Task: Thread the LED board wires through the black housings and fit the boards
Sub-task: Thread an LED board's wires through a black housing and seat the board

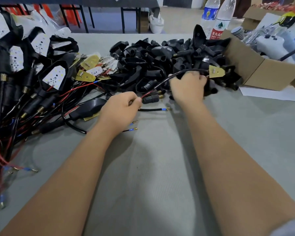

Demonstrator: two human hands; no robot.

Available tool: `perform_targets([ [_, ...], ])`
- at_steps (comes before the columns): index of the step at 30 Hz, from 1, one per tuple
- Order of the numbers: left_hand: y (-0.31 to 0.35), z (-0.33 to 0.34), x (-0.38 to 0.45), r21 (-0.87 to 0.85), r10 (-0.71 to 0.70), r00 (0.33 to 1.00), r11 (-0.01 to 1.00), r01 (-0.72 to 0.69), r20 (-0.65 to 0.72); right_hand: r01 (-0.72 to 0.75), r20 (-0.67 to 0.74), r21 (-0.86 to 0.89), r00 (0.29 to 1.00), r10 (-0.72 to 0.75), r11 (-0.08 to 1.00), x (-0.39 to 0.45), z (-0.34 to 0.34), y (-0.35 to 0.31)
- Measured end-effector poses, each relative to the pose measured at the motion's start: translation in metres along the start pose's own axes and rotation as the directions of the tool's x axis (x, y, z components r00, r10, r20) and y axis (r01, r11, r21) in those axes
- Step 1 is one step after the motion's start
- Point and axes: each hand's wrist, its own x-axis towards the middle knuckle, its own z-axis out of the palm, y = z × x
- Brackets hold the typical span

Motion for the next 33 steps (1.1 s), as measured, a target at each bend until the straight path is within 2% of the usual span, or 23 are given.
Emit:
perform_targets([
  [3, 0.000, -0.002, 0.000, -0.046, -0.008, 1.000, 0.999, 0.008, -0.001, 0.133, 0.027, 0.069, 0.990, -0.135, 0.989, -0.011, 0.003, -0.001],
  [6, 0.001, -0.003, -0.001, -0.063, -0.014, 1.000, 0.998, 0.014, 0.005, 0.160, -0.032, 0.198, 0.987, -0.157, 0.967, -0.022, -0.009, 0.005],
  [7, 0.001, -0.003, -0.001, -0.068, -0.018, 1.000, 0.998, 0.019, 0.012, 0.175, -0.050, 0.183, 0.984, -0.168, 0.967, -0.025, -0.012, 0.009],
  [10, 0.002, -0.004, -0.003, -0.075, -0.027, 0.999, 0.997, 0.029, 0.028, 0.199, -0.181, -0.086, 0.960, -0.212, 0.976, -0.031, -0.017, 0.018],
  [11, 0.002, -0.005, -0.004, -0.082, -0.025, 0.999, 0.996, 0.027, 0.025, 0.143, -0.226, -0.118, 0.960, -0.167, 0.983, -0.033, -0.018, 0.018],
  [13, 0.002, -0.006, -0.005, -0.100, -0.017, 1.000, 0.995, 0.019, 0.020, -0.075, -0.224, -0.050, 0.973, 0.062, 0.996, -0.034, -0.023, 0.015],
  [15, 0.002, -0.007, -0.006, -0.122, -0.005, 1.000, 0.993, 0.007, 0.013, -0.297, -0.110, 0.016, 0.949, 0.296, 0.955, -0.034, -0.025, 0.017],
  [16, 0.003, -0.007, -0.006, -0.142, -0.007, 1.000, 0.990, 0.008, 0.009, -0.331, -0.052, -0.009, 0.943, 0.330, 0.944, -0.035, -0.024, 0.018],
  [18, 0.004, -0.007, -0.007, -0.199, -0.026, 1.000, 0.980, 0.025, -0.001, -0.261, 0.006, -0.025, 0.965, 0.261, 0.965, -0.039, -0.019, 0.017],
  [20, 0.004, -0.007, -0.008, -0.242, -0.037, 0.999, 0.970, 0.029, -0.025, -0.159, -0.023, 0.041, 0.987, 0.160, 0.986, -0.047, -0.011, 0.008],
  [22, 0.005, -0.008, -0.009, -0.231, -0.034, 0.997, 0.973, 0.017, -0.068, -0.110, -0.077, 0.110, 0.990, 0.118, 0.988, -0.055, -0.006, -0.003],
  [25, 0.005, -0.011, -0.008, -0.218, -0.063, 0.992, 0.975, 0.037, -0.113, -0.156, -0.122, 0.186, 0.976, 0.180, 0.970, -0.060, -0.004, -0.008],
  [28, 0.003, -0.011, -0.008, -0.222, -0.085, 0.990, 0.973, 0.059, -0.111, -0.157, -0.252, 0.223, 0.944, 0.212, 0.962, -0.061, -0.007, -0.010],
  [30, 0.003, -0.011, -0.009, -0.253, -0.063, 0.988, 0.967, 0.026, -0.138, -0.017, -0.344, 0.252, 0.933, 0.106, 0.968, -0.065, -0.008, -0.014],
  [33, 0.005, -0.016, -0.009, -0.332, 0.031, 0.956, 0.934, -0.132, -0.293, 0.331, -0.346, 0.340, 0.914, -0.211, 0.880, -0.075, -0.003, -0.024],
])
